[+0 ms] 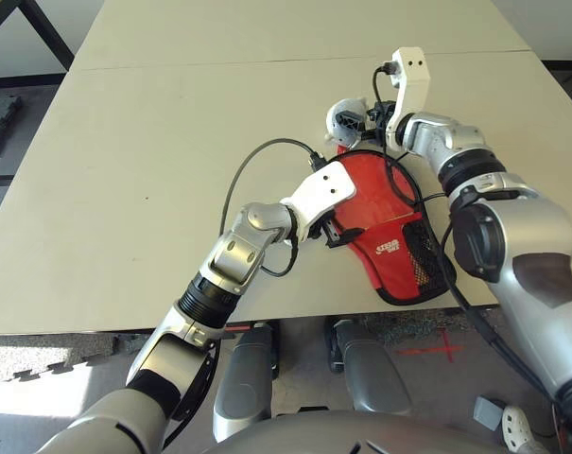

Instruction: Store the ping-pong paddle in its case and zip it.

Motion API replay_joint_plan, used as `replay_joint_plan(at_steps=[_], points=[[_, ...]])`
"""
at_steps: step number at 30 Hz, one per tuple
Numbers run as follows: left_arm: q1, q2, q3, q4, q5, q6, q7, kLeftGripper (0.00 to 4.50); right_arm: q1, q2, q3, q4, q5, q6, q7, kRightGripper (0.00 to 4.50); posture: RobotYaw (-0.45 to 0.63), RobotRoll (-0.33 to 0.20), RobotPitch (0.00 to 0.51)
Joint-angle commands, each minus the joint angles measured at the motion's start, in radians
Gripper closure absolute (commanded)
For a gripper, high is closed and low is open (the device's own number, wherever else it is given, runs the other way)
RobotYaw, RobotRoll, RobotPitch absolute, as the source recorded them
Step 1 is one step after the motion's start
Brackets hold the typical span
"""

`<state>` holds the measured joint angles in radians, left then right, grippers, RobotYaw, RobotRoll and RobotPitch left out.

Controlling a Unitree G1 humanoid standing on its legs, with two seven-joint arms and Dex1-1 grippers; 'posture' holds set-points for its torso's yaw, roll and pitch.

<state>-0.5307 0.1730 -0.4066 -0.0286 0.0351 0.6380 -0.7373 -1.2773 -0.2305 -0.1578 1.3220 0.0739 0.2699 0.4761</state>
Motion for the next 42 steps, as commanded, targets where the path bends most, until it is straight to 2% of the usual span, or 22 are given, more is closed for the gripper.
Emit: replay_joint_plan(at_steps=[1,10,13,15,25,28,35,42], points=[[0.049,0.006,-0.058,0.055,0.0,0.068,-0.002,0.02,0.0,0.007,-0.002,0.022,-0.022,0.003,-0.031,0.0,0.04,0.0,0.252],[0.043,-0.005,-0.063,0.062,-0.002,0.067,0.006,0.0,0.008,-0.021,-0.013,0.018,-0.04,-0.024,-0.041,3.14,0.03,0.0,0.247],[0.038,-0.006,-0.066,0.07,-0.002,0.063,0.003,0.0,0.009,-0.044,-0.019,0.015,-0.04,-0.032,-0.036,4.03,0.03,0.0,0.244],[0.033,-0.005,-0.071,0.077,-0.001,0.058,-0.001,0.0,0.011,-0.067,-0.023,0.013,-0.038,-0.033,-0.028,4.43,0.02,0.0,0.243],[0.021,-0.008,-0.087,0.094,-0.004,0.045,-0.014,0.0,0.026,-0.223,-0.002,-0.007,-0.062,-0.033,0.069,4.46,-0.01,0.0,0.238],[0.015,-0.01,-0.088,0.104,-0.005,0.04,-0.015,0.0,0.028,-0.245,0.001,-0.011,-0.068,-0.03,0.091,4.46,-0.01,0.0,0.236],[0.008,-0.016,-0.088,0.12,-0.005,0.027,-0.016,0.0,0.069,-0.38,0.067,-0.048,-0.112,0.004,0.28,4.46,-0.02,0.0,0.226],[0.003,-0.007,-0.076,0.133,-0.007,0.012,-0.022,0.0,0.141,-0.537,0.152,-0.126,-0.144,0.082,0.559,4.46,-0.05,0.0,0.216]])
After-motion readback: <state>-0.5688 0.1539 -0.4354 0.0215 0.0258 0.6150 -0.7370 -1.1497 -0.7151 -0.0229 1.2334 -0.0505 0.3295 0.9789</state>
